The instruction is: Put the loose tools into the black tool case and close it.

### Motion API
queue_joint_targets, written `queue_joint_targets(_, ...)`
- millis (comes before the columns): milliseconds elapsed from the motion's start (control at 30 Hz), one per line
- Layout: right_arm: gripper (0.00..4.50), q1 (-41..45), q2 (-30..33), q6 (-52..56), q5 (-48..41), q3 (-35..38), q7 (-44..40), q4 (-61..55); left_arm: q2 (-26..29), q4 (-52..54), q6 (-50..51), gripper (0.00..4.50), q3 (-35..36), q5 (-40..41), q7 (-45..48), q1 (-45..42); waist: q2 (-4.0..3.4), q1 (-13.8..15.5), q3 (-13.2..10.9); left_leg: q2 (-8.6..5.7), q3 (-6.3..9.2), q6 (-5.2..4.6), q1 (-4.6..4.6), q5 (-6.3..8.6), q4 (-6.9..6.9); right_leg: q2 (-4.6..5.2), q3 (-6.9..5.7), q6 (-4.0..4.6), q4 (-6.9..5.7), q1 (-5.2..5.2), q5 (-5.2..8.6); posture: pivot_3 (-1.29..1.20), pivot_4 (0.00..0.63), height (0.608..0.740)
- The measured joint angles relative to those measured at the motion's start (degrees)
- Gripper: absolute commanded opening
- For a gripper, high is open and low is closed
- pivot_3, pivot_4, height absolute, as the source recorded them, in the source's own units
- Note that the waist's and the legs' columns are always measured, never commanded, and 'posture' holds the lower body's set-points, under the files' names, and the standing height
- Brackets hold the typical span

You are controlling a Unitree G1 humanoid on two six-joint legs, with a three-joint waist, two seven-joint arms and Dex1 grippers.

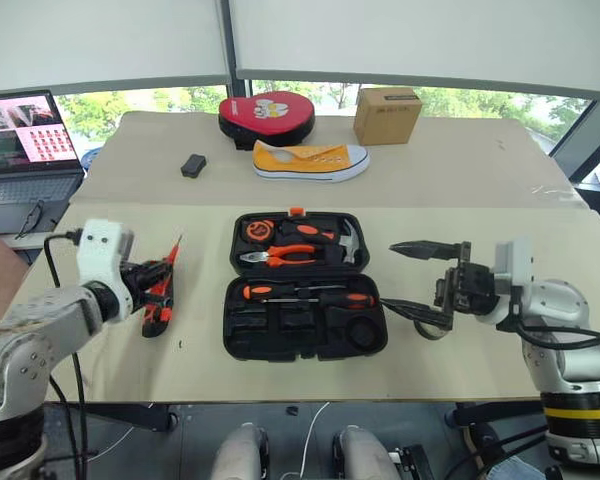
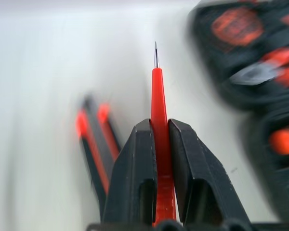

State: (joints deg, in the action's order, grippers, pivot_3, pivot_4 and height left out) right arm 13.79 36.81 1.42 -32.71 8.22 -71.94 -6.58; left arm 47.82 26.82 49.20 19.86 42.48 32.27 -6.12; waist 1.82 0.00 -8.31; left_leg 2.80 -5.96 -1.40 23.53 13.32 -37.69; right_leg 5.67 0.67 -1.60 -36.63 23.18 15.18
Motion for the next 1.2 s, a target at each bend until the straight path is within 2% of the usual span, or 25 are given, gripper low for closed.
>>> queue_joint_targets(133,4.50,-1.77,1.58,0.52,-0.07,1.75,0.83,-0.57,5.57,-0.59,-8.60,0.38,-7.67,-0.28,21.19,-1.98,-0.05,0.39,-0.04,0.00,-0.01,-0.03,0.07,0.02,0.01,0.30,-0.07,0.17,0.05,0.03,0.10,0.00,0.150,0.740)
queue_joint_targets(233,4.50,-3.22,2.42,1.31,-0.18,2.65,1.71,-2.17,6.57,-2.41,-13.54,0.38,-14.49,-3.81,28.73,-7.61,-0.09,0.69,-0.06,0.00,-0.03,-0.51,0.05,-0.23,-0.01,-0.09,-0.06,0.08,0.05,-0.05,0.05,0.00,0.150,0.740)
queue_joint_targets(367,4.50,-7.23,2.51,2.14,-0.36,3.77,3.19,-5.53,5.96,-7.31,-19.69,0.38,-25.56,-12.44,35.03,-15.46,-0.08,0.70,-0.07,-0.01,-0.10,-0.61,0.21,-0.21,-0.08,-0.46,0.01,-0.10,0.17,-0.02,-0.03,0.00,0.150,0.740)
queue_joint_targets(500,4.50,-11.42,2.53,2.91,-1.30,5.12,5.18,-9.31,2.52,-12.98,-23.58,0.38,-34.83,-21.56,36.87,-21.85,-0.06,0.62,-0.08,0.02,-0.28,-0.64,0.27,-0.20,-0.13,-0.65,0.04,-0.27,0.26,0.00,-0.09,0.00,0.150,0.740)
queue_joint_targets(600,4.50,-12.96,2.53,3.33,-1.67,5.65,6.55,-11.18,-0.26,-17.32,-25.53,0.38,-38.37,-26.07,37.08,-24.77,-0.02,0.60,-0.11,0.03,-0.34,-0.64,0.30,-0.20,-0.17,-0.69,0.05,-0.33,0.27,0.00,-0.11,0.00,0.150,0.740)
queue_joint_targets(933,4.50,-14.38,2.51,4.00,-2.23,5.83,8.94,-13.19,-3.30,-22.07,-27.11,0.38,-41.57,-31.54,40.41,-27.22,0.00,0.67,-0.11,0.03,-0.32,-0.65,0.30,-0.21,-0.21,-0.69,0.06,-0.38,0.27,-0.03,-0.13,0.00,0.150,0.740)
queue_joint_targets(1200,4.50,-14.19,2.40,4.00,-2.25,5.66,9.63,-13.22,-6.94,-24.34,-25.40,0.38,-42.15,-34.20,38.67,-27.98,0.00,0.72,-0.11,0.04,-0.30,-0.65,0.29,-0.21,-0.29,-0.72,0.07,-0.39,0.18,-0.04,-0.13,0.00,0.150,0.740)
